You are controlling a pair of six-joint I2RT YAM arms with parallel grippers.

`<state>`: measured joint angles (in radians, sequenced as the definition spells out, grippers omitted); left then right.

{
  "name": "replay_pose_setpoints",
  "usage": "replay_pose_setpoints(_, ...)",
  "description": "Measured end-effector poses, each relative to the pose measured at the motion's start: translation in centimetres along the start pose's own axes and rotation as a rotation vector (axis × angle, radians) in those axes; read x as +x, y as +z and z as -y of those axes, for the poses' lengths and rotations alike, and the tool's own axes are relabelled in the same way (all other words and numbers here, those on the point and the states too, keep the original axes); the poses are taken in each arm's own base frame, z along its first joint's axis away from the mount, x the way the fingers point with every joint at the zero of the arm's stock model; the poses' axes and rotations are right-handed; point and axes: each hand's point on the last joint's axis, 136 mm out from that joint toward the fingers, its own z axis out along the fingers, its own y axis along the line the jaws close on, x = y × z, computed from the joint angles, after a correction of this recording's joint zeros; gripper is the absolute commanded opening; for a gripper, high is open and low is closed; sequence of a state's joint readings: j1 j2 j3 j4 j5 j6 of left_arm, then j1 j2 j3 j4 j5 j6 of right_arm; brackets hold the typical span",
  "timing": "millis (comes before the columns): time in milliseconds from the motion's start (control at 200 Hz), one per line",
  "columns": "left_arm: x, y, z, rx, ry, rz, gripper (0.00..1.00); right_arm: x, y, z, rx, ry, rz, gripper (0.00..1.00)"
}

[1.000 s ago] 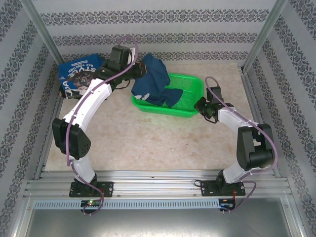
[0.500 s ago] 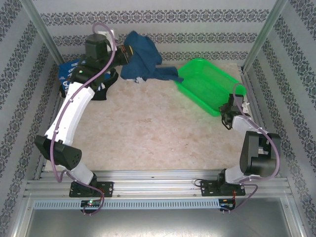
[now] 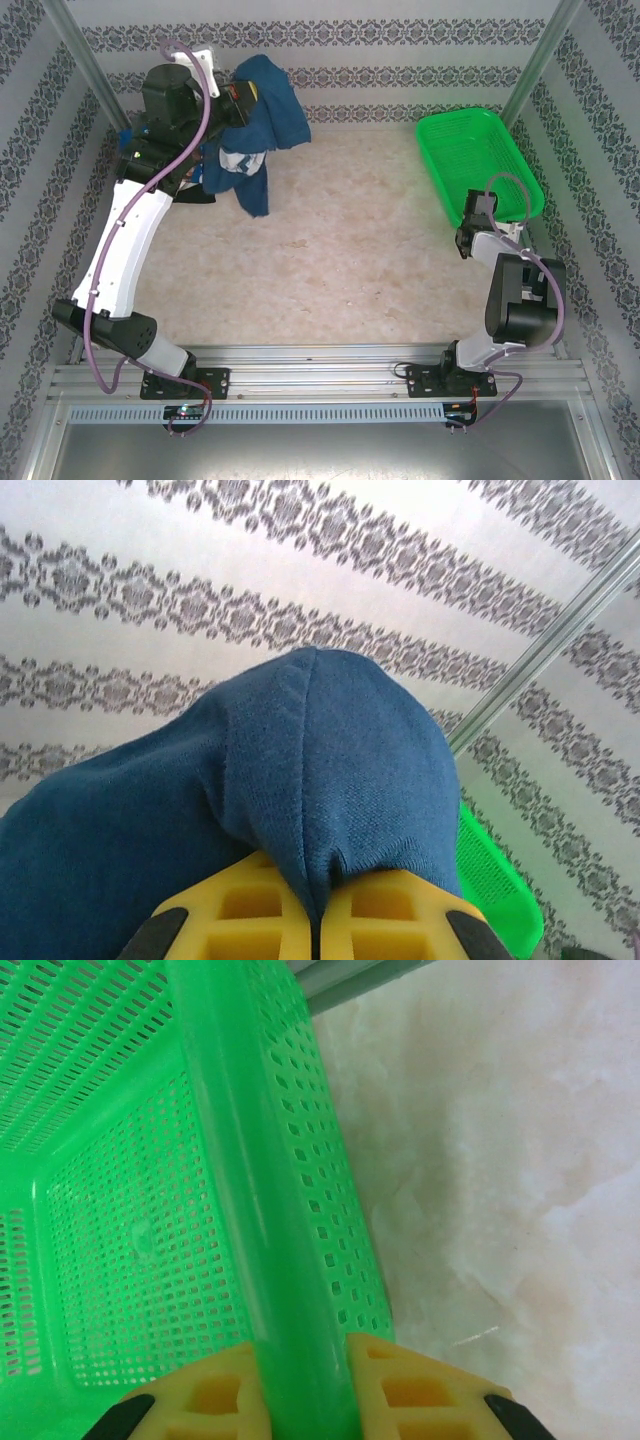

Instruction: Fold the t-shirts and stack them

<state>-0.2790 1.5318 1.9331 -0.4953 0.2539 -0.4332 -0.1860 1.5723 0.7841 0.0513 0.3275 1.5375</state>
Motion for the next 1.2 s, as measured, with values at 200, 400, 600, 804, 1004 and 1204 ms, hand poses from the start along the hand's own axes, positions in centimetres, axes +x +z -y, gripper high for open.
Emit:
replay_pose_setpoints(200,4.1,1.3,-1.7,-0.030,-0.026,-0.118,0.00,-0.5,0.9,-0.7,0.001,0.073,0.045,0.10)
replay_pose_setpoints(400,5.4,1.9,-1.6,0.001,-0.046,-0.166,0.00,0.5,1.6,-0.7,0.015,0.073,0.005,0.58)
replay_pose_setpoints(600,7.5,3.5,-1.2,0.062,-0.105,-0.236,0.00,2.0,0.9,0.2,0.034,-0.003,-0.095,0.76)
replay_pose_setpoints(804,13.5,7.6,-3.3,0.064,-0.210,-0.385,0.00,4.3,-3.8,-0.5,-0.047,-0.148,-0.225,0.89)
replay_pose_setpoints(1004,16.6,9.3,-3.4,0.106,-0.296,-0.454,0.00,9.2,-11.2,-2.4,-0.258,-0.432,-0.422,0.88)
replay_pose_setpoints(1204,14.4,9.9,-1.3,0.206,-0.331,-0.383,0.00,17.9,-13.3,1.6,-0.282,-0.760,-0.762,0.84)
